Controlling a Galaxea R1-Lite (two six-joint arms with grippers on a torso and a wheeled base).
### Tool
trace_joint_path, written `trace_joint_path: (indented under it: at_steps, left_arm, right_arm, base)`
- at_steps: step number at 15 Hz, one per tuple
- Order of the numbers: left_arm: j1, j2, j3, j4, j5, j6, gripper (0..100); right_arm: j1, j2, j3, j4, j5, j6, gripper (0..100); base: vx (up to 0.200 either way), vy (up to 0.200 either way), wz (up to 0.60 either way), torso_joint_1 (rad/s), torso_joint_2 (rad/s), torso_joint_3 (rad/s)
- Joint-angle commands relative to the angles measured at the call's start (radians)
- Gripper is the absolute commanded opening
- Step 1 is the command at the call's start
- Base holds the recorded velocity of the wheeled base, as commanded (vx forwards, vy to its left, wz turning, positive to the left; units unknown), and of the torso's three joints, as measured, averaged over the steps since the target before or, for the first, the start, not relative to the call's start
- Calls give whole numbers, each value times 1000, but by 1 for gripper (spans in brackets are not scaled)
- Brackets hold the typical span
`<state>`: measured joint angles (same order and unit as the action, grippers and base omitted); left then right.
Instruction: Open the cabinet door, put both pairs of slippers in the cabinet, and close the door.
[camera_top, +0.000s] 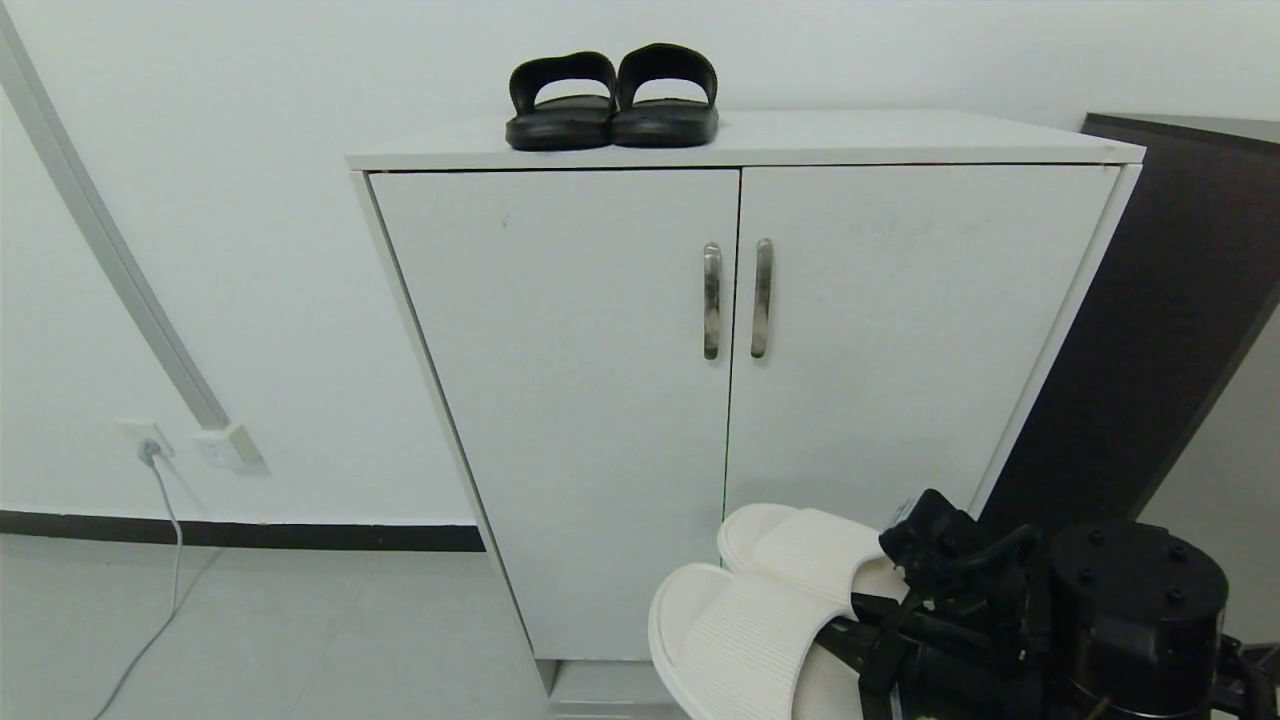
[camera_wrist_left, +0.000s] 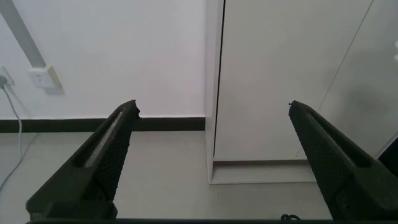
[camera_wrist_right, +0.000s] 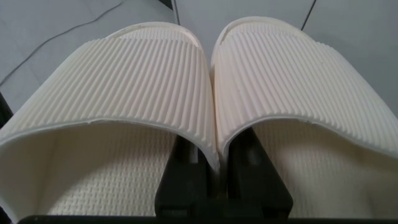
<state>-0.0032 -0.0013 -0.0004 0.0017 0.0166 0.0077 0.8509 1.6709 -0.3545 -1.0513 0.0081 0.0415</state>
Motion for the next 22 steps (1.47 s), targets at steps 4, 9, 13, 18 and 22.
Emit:
trace_joint_path:
  at_steps: [4,9,13,18,22]
  left_arm:
    - [-9,81,-176,3,-10,-55,100]
    - [-14,443,-342,-57,-242,-121,100]
    - [-23,745,-360,-301,-422,-123,100]
    - [-201,1049,-398,-557,-504,-129,100]
    - [-394,1209,-529,-565,-498,-132,100]
  right_arm:
    - [1,-5,5,0,1,0,0]
    - [1,-31,9,-1,3,1,0]
    - [1,-34,11,0,3,0,0]
    - [-1,-31,14,0,4,0,0]
    - [-1,-17,12,0,3,0,0]
  base:
    - [0,0,0,0,0,0]
    - [0,0,0,0,0,0]
    - [0,0,0,0,0,0]
    - [0,0,0,0,0,0]
    - [0,0,0,0,0,0]
